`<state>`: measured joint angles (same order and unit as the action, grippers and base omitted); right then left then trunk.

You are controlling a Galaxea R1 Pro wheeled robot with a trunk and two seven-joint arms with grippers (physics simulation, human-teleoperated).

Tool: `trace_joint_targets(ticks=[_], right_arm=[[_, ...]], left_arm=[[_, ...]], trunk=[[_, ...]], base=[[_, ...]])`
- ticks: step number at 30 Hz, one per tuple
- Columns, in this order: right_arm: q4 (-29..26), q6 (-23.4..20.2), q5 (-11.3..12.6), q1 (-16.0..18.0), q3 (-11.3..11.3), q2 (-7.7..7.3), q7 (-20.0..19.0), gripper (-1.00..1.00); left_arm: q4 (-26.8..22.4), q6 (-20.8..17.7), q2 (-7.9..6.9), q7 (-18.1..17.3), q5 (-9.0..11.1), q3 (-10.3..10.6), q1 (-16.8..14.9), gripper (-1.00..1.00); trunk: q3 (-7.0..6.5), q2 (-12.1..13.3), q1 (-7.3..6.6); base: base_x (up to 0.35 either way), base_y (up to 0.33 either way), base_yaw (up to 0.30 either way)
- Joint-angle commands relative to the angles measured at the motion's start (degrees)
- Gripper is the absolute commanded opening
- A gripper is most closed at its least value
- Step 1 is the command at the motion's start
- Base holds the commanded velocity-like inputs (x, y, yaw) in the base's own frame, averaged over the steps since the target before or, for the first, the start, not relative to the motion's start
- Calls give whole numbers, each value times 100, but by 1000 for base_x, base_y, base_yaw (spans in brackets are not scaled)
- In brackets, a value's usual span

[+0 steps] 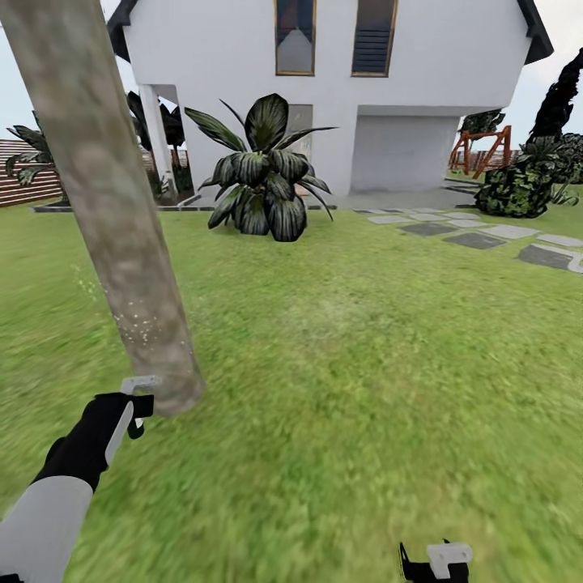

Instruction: In the garden, pick up the pesticide atomizer on the floor and spray pesticide onto both trees until each tree trunk is fully covered.

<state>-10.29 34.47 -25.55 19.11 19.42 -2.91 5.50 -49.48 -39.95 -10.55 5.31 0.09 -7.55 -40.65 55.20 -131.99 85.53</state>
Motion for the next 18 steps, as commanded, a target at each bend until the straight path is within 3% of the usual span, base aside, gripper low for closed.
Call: trace_joint_targets(ticks=[1,13,18], right_arm=[[9,15,-63,4,18,1,39,100],[9,15,-64,2,18,4,39,100],[9,15,-64,5,18,8,39,100]], left_arm=[[-9,-31,1,14,0,-1,-3,-100],[-9,-31,-7,14,-2,-5,-2,-100],[-9,-36,-12,14,-16,-9,-1,-100]], trunk=[[5,-2,-1],[5,-2,-1],[5,-2,-1]], base=[[0,-271,0],[0,-271,5],[6,-271,213]])
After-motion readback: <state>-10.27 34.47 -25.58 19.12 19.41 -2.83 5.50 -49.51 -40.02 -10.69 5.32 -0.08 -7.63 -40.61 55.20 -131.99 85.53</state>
